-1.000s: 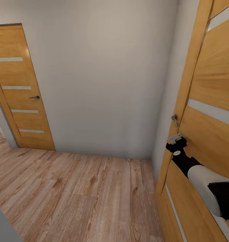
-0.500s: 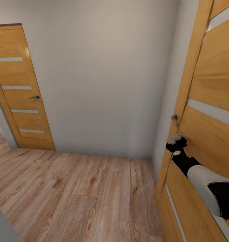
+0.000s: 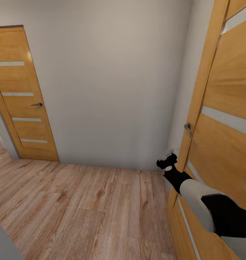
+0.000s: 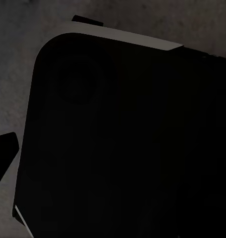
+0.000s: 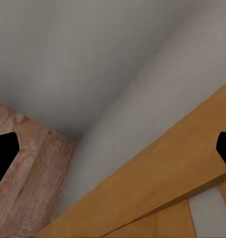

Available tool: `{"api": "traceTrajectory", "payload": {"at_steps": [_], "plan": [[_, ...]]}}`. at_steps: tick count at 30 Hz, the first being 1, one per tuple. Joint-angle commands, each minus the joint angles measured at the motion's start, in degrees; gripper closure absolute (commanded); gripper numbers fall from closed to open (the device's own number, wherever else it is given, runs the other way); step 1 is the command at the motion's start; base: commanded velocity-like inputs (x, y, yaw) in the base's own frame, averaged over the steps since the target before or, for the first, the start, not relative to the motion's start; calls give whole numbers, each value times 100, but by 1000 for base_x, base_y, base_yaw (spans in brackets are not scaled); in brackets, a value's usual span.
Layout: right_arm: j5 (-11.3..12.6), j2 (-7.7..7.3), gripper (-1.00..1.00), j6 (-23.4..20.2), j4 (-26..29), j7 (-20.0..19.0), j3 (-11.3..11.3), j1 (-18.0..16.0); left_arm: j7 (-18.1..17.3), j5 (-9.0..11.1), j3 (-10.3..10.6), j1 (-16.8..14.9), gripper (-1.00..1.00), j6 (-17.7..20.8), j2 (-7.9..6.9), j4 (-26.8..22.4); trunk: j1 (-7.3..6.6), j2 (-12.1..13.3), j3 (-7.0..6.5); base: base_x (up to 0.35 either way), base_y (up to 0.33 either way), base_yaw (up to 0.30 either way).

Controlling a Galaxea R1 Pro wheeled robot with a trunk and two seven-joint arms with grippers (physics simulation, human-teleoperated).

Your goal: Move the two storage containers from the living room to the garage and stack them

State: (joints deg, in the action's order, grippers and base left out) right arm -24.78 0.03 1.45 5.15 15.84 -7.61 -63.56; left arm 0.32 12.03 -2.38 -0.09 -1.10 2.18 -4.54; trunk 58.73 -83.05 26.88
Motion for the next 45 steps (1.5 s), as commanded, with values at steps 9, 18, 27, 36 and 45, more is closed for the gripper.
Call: {"api": "traceTrajectory", "payload": {"at_steps": [9,18,27,36,45], "plan": [[31,392,-100,236,-645,-509,-32,66,3,18,-19,0,-100,-12,2,-3,0,-3,5,0,0,0],[32,56,-100,272,-697,-1273,-39,806,3,18,-24,0,-100,-13,-7,-3,0,-3,5,0,0,0],[27,-47,-100,275,-701,-1567,-39,1052,3,18,-26,0,-100,-10,-7,-3,0,-3,5,0,0,0],[105,-33,-100,178,-707,-2817,-31,1538,3,18,-26,0,-100,-11,-7,-3,0,-3,5,0,0,0],[125,4,-100,161,-708,-3099,-33,2786,3,18,-26,0,-100,-11,-7,-3,0,-3,5,0,0,0]]}}
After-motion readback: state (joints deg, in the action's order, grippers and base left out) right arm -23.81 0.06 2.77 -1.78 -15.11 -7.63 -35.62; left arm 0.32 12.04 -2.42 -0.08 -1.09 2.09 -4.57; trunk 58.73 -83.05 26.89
